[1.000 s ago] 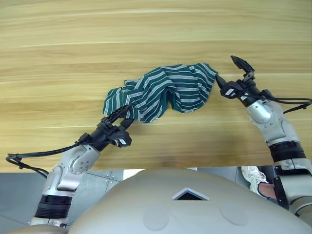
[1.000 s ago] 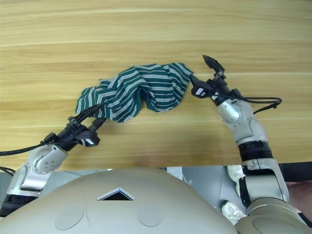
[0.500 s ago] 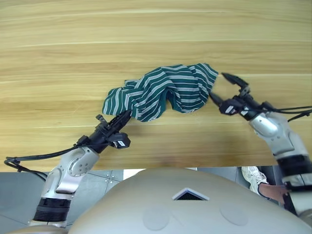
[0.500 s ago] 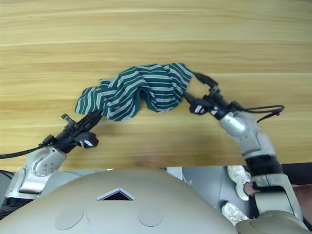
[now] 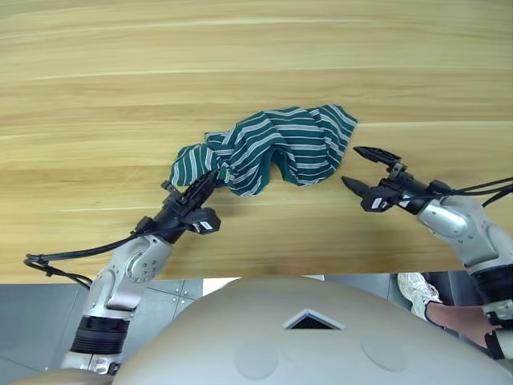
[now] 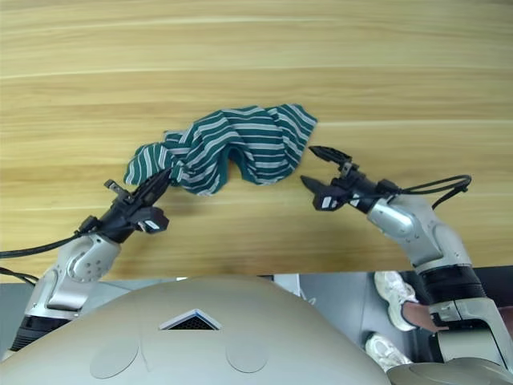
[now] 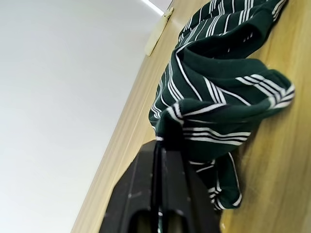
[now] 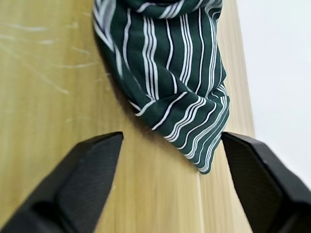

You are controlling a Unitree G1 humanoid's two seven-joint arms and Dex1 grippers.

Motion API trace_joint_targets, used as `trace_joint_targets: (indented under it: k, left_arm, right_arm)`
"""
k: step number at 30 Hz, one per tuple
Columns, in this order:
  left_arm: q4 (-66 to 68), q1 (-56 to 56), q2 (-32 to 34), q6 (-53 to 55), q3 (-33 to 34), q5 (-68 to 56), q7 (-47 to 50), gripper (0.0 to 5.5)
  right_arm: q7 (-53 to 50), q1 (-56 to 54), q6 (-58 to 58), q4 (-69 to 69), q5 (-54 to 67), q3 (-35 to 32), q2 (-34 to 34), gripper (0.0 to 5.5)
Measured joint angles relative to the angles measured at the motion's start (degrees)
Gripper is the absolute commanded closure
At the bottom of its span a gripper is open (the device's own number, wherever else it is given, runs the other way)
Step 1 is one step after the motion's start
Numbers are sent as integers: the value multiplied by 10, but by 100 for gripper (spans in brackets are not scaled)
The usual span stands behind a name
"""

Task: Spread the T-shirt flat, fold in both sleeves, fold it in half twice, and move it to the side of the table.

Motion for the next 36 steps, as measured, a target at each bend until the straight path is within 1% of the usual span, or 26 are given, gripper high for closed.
trace_joint_targets:
  k: [1,2,3,6,8,14,19,27,31,34,36]
  left_arm:
    - [2,-6,-1,3,-7,1,0,550]
    - [3,-10,-2,3,-11,2,0,550]
    - [4,-12,-3,3,-14,3,0,550]
    - [6,-15,-3,5,-19,6,1,550]
    - [8,-16,-3,5,-20,6,2,550]
    - [14,-21,-2,5,-24,6,3,550]
    - [15,-23,-1,5,-25,6,3,550]
    - [11,-18,1,4,-30,-7,3,550]
    - [-3,-15,5,-2,-7,-101,-5,550]
    - [-22,-7,15,-25,8,-223,-30,550]
    - [-42,12,32,-39,10,-329,-66,550]
  right_arm:
    - [-2,-7,-3,6,-6,6,3,224]
    - [-7,-14,-7,13,-12,12,5,248]
    - [-12,-20,-9,19,-14,17,7,259]
    - [-20,-31,-13,35,-21,32,19,320]
    - [-25,-37,-16,43,-23,41,23,371]
    - [-34,-46,-19,57,-32,59,27,478]
    - [-35,-63,-27,65,-31,65,29,545]
    - [-42,-82,-34,93,-18,66,45,549]
    - [-24,-50,-41,80,39,56,42,549]
    - [14,5,-61,29,152,39,26,549]
    - [41,36,-76,-23,261,11,-2,549]
